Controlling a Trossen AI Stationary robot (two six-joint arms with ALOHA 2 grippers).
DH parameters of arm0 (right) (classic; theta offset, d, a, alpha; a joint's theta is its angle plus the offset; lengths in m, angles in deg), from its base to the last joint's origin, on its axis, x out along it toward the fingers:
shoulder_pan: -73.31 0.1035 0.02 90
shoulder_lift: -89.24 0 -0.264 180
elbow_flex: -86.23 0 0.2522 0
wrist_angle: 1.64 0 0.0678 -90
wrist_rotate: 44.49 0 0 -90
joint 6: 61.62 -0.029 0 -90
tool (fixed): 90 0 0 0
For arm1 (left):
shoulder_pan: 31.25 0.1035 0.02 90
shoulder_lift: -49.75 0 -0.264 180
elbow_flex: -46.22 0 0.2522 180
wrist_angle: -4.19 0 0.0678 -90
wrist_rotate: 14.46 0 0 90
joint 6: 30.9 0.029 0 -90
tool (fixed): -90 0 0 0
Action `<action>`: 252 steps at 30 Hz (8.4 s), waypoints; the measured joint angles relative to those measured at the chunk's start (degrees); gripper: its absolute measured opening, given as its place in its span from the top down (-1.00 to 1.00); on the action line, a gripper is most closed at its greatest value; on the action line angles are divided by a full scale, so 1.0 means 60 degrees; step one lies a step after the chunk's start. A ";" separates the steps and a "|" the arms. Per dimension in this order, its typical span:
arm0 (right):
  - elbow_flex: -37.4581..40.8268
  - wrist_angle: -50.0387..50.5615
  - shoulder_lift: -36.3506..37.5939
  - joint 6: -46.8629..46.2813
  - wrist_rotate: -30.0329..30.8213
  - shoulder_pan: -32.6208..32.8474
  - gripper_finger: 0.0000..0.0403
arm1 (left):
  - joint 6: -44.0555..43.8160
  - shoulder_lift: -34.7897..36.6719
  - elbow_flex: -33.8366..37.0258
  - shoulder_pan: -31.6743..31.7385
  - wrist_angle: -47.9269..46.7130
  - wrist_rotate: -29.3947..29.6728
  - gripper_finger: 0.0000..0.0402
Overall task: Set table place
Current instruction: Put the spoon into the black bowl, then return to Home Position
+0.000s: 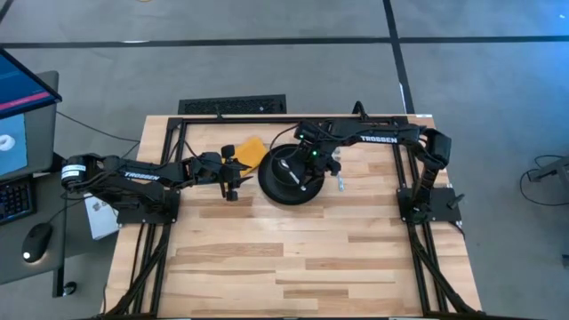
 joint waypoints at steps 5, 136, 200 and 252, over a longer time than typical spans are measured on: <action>0.0000 -0.0010 0.0000 -0.0002 -0.0007 -0.0068 0.66 | 0.0000 0.0000 0.0000 0.0000 -0.0004 -0.0001 0.31; 1.2814 -0.7489 1.7365 1.0149 0.9533 0.0740 0.32 | -0.2476 1.0961 0.3300 0.1996 -0.2390 0.3580 0.31; 1.3424 -0.8383 1.7365 1.0078 0.9548 0.0573 0.32 | -0.2805 1.0943 0.3315 0.1996 -0.2510 0.3569 0.31; 1.3427 -0.8383 1.7362 1.0078 0.9548 0.0573 0.32 | -0.2805 1.0943 0.3318 0.1993 -0.2514 0.3572 0.31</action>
